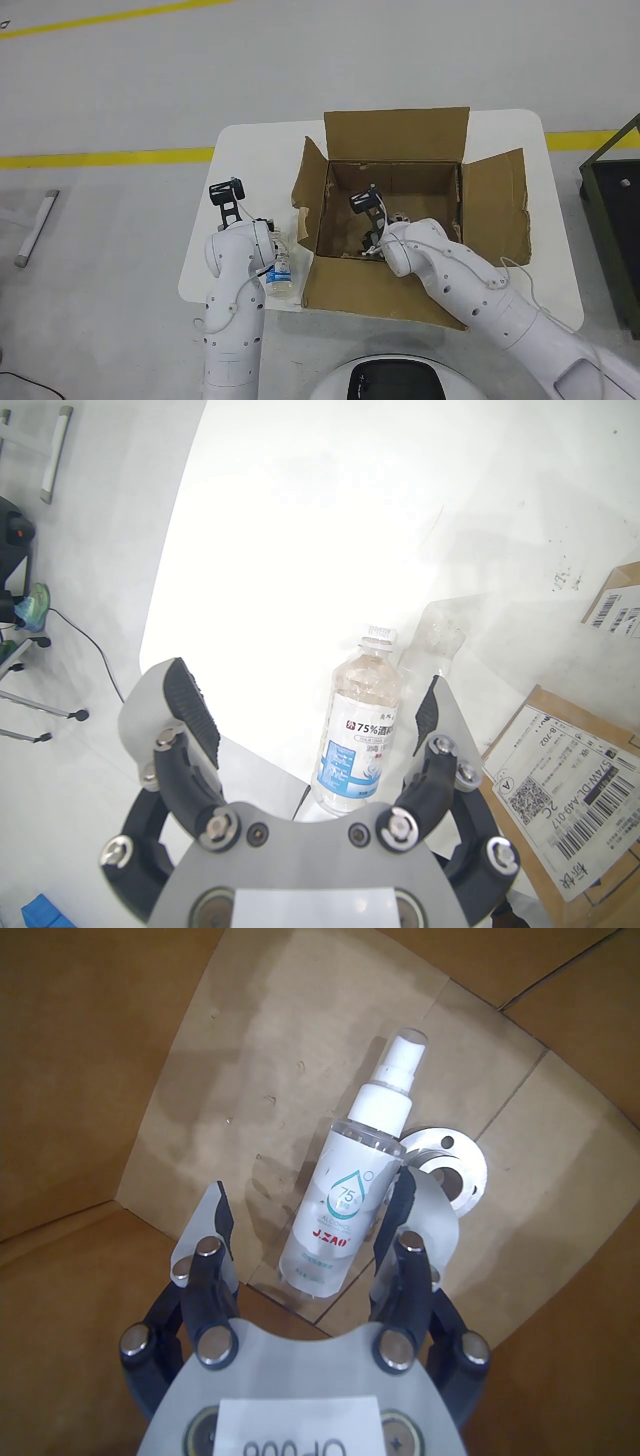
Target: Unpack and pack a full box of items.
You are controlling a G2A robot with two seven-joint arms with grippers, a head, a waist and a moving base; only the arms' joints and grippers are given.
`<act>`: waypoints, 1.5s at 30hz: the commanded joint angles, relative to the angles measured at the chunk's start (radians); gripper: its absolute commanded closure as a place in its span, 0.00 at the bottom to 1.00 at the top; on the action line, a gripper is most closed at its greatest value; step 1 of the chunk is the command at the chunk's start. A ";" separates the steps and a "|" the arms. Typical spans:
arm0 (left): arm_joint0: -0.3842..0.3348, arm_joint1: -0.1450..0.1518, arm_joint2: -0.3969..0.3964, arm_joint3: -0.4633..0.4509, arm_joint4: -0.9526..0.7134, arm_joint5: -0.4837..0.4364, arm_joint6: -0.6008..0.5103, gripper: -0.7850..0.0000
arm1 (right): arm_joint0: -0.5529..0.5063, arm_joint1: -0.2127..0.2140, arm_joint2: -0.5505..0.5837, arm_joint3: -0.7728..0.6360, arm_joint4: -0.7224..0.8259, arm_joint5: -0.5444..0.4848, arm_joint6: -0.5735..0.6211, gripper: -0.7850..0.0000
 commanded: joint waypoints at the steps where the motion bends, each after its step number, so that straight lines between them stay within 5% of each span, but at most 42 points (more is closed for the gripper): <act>1: 0.000 0.000 0.000 0.000 0.000 0.000 0.000 0.00 | 0.004 -0.003 0.002 0.008 0.002 -0.006 0.005 0.20; 14: 0.000 0.000 0.000 0.000 0.000 0.000 0.000 0.00 | 0.049 -0.033 -0.005 0.092 0.026 -0.055 0.040 0.24; 20: 0.000 0.000 0.000 0.000 0.000 0.000 0.000 0.00 | 0.061 -0.045 -0.007 0.122 0.026 -0.057 0.054 0.66; 22: 0.000 0.000 0.000 0.000 0.000 0.000 0.000 0.00 | 0.064 -0.048 -0.003 0.124 0.024 -0.057 0.052 1.00; 33: 0.000 0.000 0.000 0.000 0.000 0.000 0.000 0.00 | -0.079 -0.016 0.195 -0.146 0.141 -0.112 -0.125 1.00; 45: 0.000 0.000 0.000 0.000 0.000 0.000 0.000 0.00 | -0.380 0.040 0.525 -0.450 0.389 -0.378 -0.355 1.00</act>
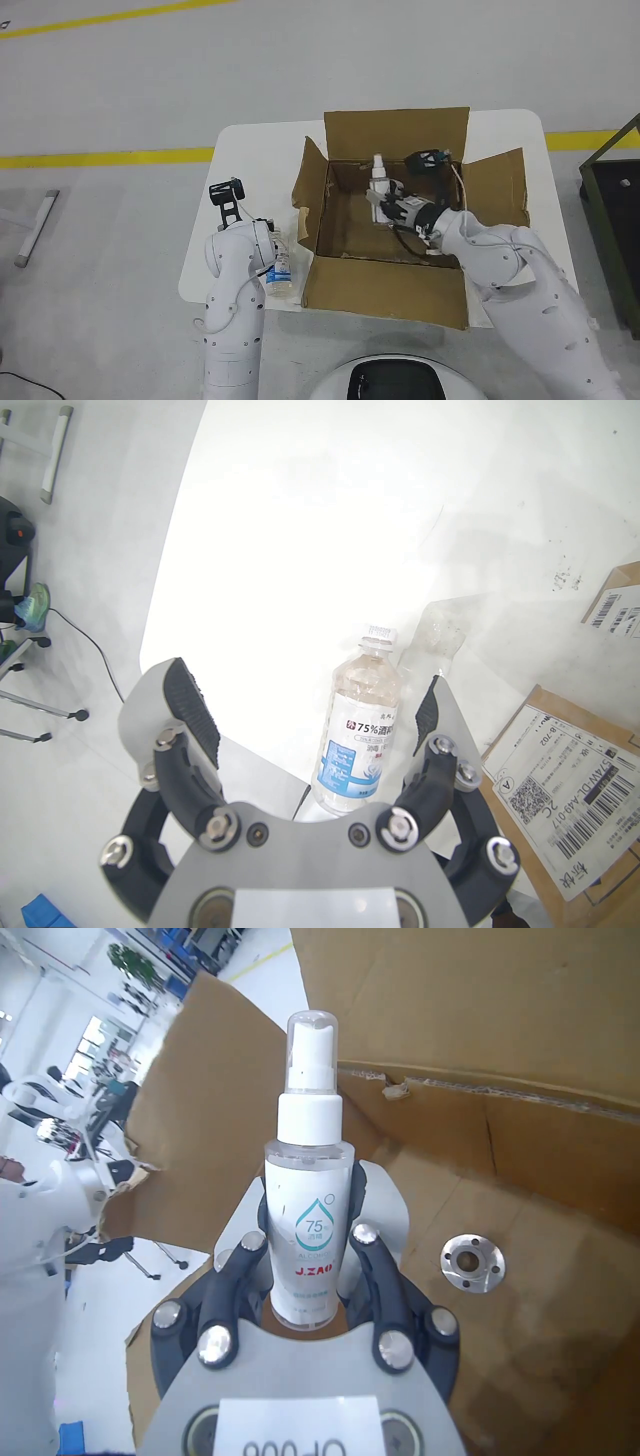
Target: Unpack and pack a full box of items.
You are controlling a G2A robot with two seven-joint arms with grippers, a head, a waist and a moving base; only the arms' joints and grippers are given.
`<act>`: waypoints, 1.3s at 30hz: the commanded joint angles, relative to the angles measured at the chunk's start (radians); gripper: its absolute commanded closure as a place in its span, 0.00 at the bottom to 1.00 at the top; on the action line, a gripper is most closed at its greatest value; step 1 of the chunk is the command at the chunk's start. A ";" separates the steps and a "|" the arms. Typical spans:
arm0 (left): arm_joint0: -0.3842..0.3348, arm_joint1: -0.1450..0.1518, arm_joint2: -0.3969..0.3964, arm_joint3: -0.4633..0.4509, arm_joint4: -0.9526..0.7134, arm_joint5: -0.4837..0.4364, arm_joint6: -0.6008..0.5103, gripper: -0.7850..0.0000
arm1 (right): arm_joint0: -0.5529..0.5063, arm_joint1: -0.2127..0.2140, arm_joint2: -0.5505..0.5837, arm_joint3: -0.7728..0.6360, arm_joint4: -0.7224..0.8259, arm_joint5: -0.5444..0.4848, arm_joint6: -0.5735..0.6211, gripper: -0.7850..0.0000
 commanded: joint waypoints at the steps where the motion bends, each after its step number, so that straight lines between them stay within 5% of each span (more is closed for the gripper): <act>1: 0.000 0.000 0.000 0.000 0.000 0.000 0.000 0.00 | -0.014 0.002 0.010 0.002 0.015 -0.014 -0.009 1.00; 12: 0.000 0.000 0.000 0.000 0.000 0.000 0.000 0.00 | -0.014 0.002 0.010 0.002 0.015 -0.014 -0.009 1.00; 19: 0.000 0.000 0.000 0.000 0.000 0.000 0.000 0.00 | -0.051 0.009 0.084 -0.102 0.006 -0.011 -0.140 1.00; 25: 0.000 0.000 0.000 0.000 0.000 0.000 0.000 0.00 | -0.163 0.034 0.312 -0.311 -0.056 0.039 -0.126 1.00; 32: 0.000 0.000 0.000 0.000 0.000 0.000 0.000 0.00 | -0.405 0.059 0.651 -0.572 -0.142 0.082 0.059 1.00; 39: 0.000 0.000 0.000 0.000 0.000 0.000 0.000 0.00 | -0.644 0.059 0.892 -0.574 -0.128 0.031 0.164 1.00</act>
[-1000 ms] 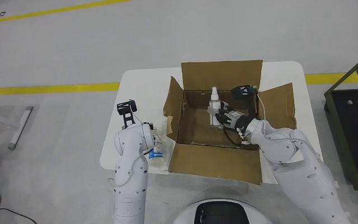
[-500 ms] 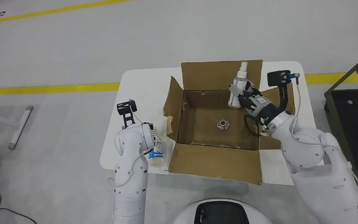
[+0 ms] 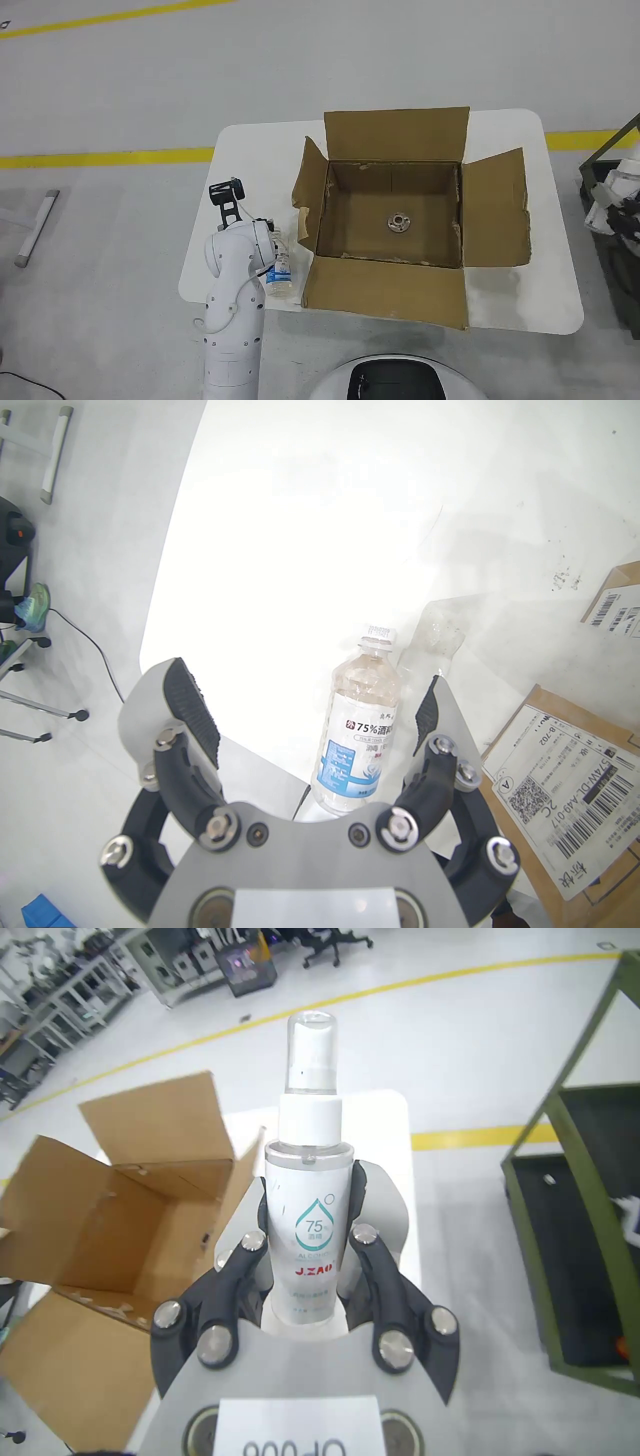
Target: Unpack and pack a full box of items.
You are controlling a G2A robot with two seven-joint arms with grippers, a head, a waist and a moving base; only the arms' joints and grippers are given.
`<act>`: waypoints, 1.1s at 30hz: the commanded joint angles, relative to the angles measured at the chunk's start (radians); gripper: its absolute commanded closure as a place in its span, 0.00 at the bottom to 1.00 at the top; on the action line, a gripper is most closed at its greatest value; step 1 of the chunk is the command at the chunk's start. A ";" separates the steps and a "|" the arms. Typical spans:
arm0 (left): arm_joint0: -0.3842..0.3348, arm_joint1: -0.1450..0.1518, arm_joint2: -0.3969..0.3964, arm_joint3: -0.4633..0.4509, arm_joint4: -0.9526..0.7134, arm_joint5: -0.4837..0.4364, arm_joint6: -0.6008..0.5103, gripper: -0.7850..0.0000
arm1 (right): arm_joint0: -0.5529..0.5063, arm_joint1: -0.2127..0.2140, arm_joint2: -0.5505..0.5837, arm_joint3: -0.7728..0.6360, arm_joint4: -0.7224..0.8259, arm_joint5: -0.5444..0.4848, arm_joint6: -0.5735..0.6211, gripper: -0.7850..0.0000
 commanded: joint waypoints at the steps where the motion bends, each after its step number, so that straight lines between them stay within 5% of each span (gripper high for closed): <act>1: 0.000 0.000 0.000 0.000 0.000 0.000 0.000 0.00 | -0.099 -0.004 0.033 0.000 0.003 -0.012 0.034 1.00; 10: 0.000 0.000 0.000 0.000 0.000 0.000 0.000 0.00 | -0.284 -0.021 -0.107 0.044 -0.092 -0.013 -0.030 1.00; 32: 0.000 0.000 0.000 0.000 0.000 0.000 0.000 0.00 | -0.034 0.002 -0.364 0.316 -0.346 -0.058 0.038 1.00; 33: 0.000 0.000 0.000 0.000 0.000 0.000 0.000 0.00 | -0.028 0.003 -0.370 0.320 -0.348 -0.061 0.046 0.94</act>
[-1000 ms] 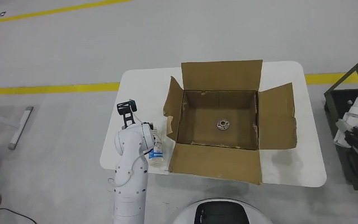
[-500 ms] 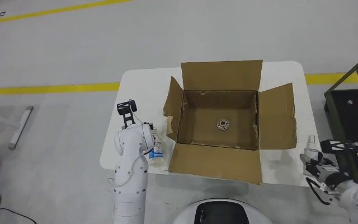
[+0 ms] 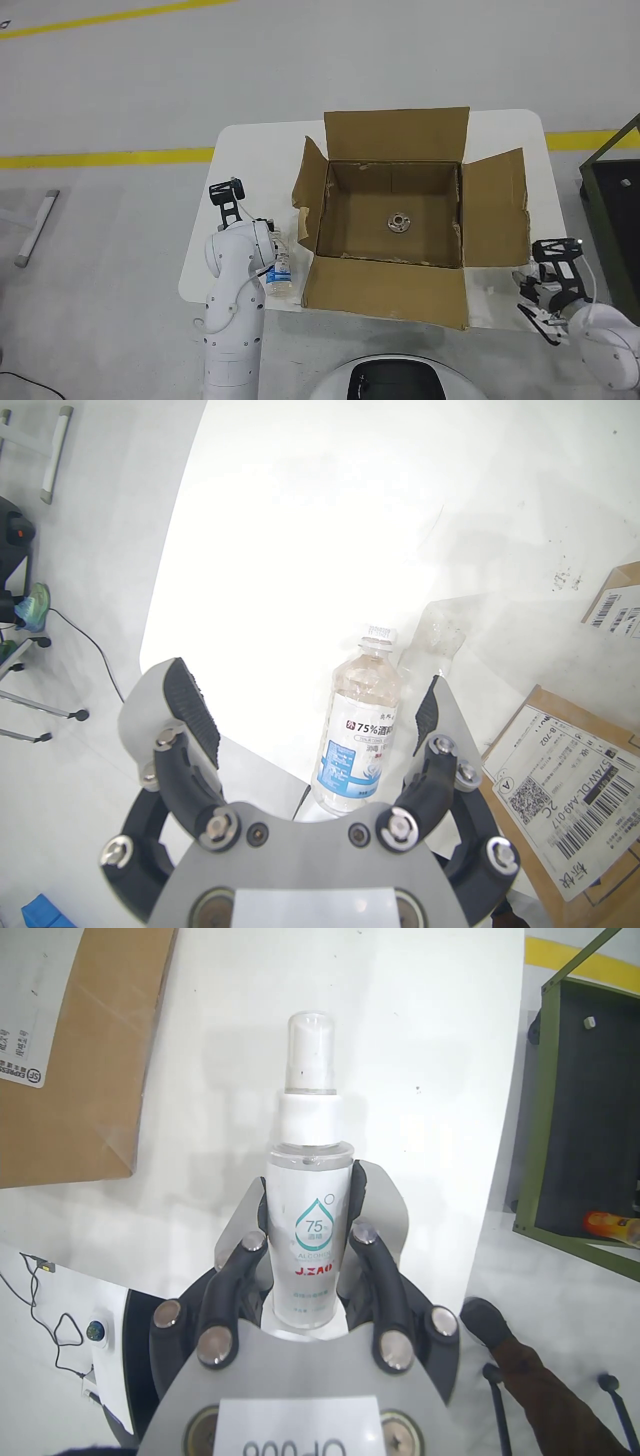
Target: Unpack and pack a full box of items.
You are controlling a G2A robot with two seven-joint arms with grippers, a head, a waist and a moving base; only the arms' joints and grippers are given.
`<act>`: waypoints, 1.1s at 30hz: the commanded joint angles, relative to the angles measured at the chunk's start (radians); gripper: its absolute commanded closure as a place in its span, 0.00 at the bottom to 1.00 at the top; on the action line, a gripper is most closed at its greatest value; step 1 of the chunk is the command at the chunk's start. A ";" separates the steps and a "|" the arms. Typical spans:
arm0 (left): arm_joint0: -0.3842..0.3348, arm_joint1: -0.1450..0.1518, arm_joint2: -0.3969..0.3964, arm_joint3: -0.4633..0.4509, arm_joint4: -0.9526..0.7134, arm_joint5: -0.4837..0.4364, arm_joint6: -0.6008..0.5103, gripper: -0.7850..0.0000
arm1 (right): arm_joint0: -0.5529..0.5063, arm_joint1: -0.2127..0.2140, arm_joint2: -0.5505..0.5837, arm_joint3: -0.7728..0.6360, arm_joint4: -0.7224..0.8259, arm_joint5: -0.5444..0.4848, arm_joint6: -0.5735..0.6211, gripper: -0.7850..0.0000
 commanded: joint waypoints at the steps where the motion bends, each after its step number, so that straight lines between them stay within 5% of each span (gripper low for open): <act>1: 0.000 0.000 0.000 0.000 0.000 0.000 0.000 0.00 | 0.013 0.002 -0.009 0.009 -0.005 -0.001 0.012 0.81; 5: 0.000 0.000 0.000 0.000 0.000 0.000 0.000 0.00 | 0.027 0.004 -0.018 0.027 -0.011 0.003 0.019 0.70; 7: 0.000 0.000 0.000 0.000 0.000 0.000 0.000 0.00 | 0.030 0.005 -0.019 0.029 -0.009 0.005 0.018 0.54; 10: 0.000 0.000 0.000 0.000 0.000 0.000 0.000 0.00 | 0.031 0.006 -0.018 0.030 -0.006 0.006 0.020 0.50; 12: 0.000 0.000 0.000 0.000 0.000 0.000 0.000 0.00 | 0.032 0.007 -0.015 0.031 -0.004 0.006 0.020 0.38; 14: 0.000 0.000 0.000 0.000 0.000 0.000 0.000 0.00 | 0.034 0.008 -0.011 0.031 0.004 0.008 0.017 0.09; 18: 0.000 0.000 0.000 0.000 0.000 0.000 0.000 0.00 | 0.034 0.008 0.024 -0.015 0.039 0.045 -0.016 0.00; 20: 0.000 0.000 0.000 0.000 0.000 0.000 0.000 0.00 | 0.029 0.007 0.065 -0.068 0.075 0.087 -0.052 0.03; 23: 0.000 0.000 0.000 0.000 0.000 0.000 0.000 0.00 | 0.028 0.004 0.137 -0.181 0.103 0.158 -0.128 0.29; 24: 0.000 0.000 0.000 0.000 0.000 0.000 0.000 0.00 | 0.034 0.004 0.159 -0.219 0.107 0.177 -0.156 0.53; 25: 0.000 0.000 0.000 0.000 0.000 0.000 0.000 0.00 | 0.041 0.003 0.178 -0.248 0.114 0.199 -0.179 0.62; 26: 0.000 0.000 0.000 0.000 0.000 0.000 0.000 0.00 | 0.055 0.003 0.193 -0.286 0.115 0.207 -0.200 0.84; 28: 0.000 0.000 0.000 0.000 0.000 0.000 0.000 0.00 | 0.092 0.006 0.204 -0.315 0.121 0.201 -0.224 1.00; 33: 0.000 0.000 0.000 0.000 0.000 0.000 0.000 0.00 | 0.259 0.021 0.131 -0.315 0.107 0.111 -0.211 1.00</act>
